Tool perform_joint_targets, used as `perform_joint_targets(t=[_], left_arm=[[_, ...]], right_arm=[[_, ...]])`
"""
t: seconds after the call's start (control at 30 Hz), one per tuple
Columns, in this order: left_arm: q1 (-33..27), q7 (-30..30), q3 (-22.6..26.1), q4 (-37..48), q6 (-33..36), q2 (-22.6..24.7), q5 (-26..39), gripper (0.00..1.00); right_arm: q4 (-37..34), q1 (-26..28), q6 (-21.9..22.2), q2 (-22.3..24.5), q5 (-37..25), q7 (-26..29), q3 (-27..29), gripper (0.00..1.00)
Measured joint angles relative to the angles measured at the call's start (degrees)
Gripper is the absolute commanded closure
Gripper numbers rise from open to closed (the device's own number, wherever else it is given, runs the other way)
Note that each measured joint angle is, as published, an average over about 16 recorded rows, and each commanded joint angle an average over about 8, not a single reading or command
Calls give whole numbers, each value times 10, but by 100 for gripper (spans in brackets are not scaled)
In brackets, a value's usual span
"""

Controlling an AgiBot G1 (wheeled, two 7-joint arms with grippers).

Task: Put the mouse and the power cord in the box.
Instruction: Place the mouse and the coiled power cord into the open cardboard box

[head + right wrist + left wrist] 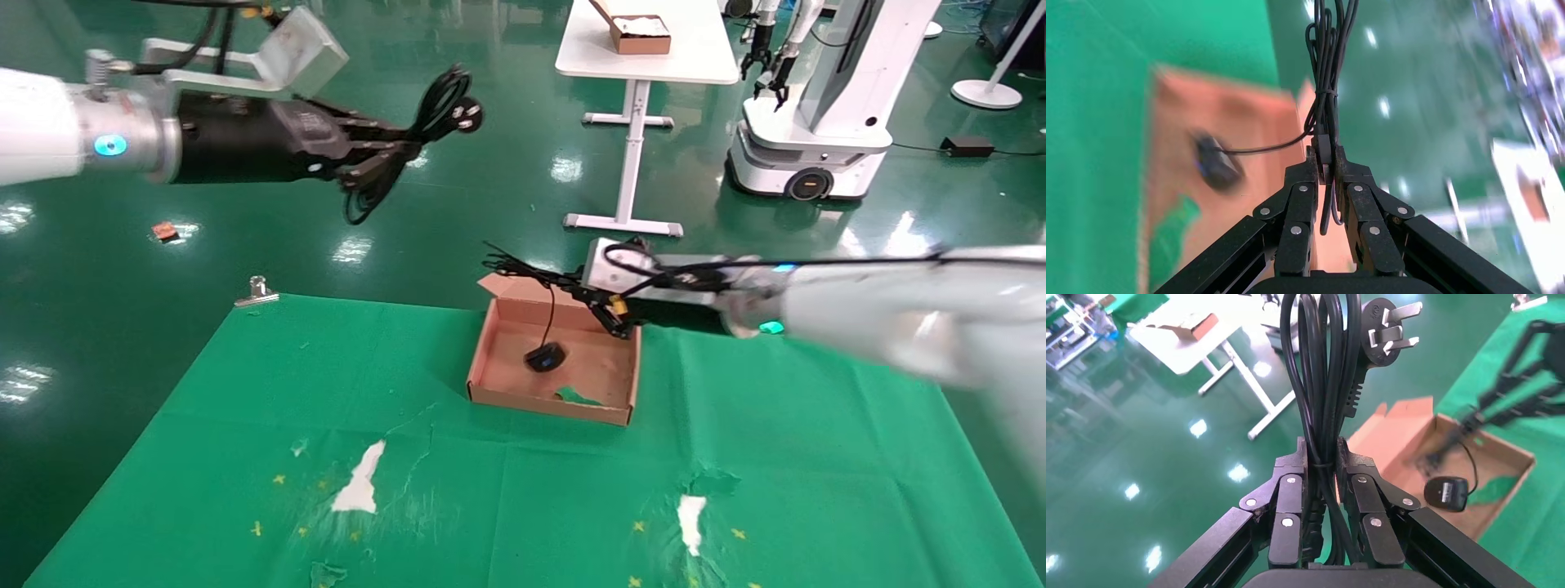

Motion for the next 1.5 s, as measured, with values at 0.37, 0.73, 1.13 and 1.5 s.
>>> perform_joint_targets(t=[0.37,0.73,1.13,1.5], left_arm=[[7,24,14,-8,62,-26,22,100],[39,48,18,-30,6,30,28,100],[150,-4,41,-138,-121,101,4,100],[219,-113,82,-208,-180,105,-31,0]], right_arm=[[-12,-53,94,-39,2,15,-6,5],[-10,-59,93,-22,10,21,-9,0],[-6,-13,-29,87,34,-19,6,0],[15,40,-217,193,43,-36,10,0]])
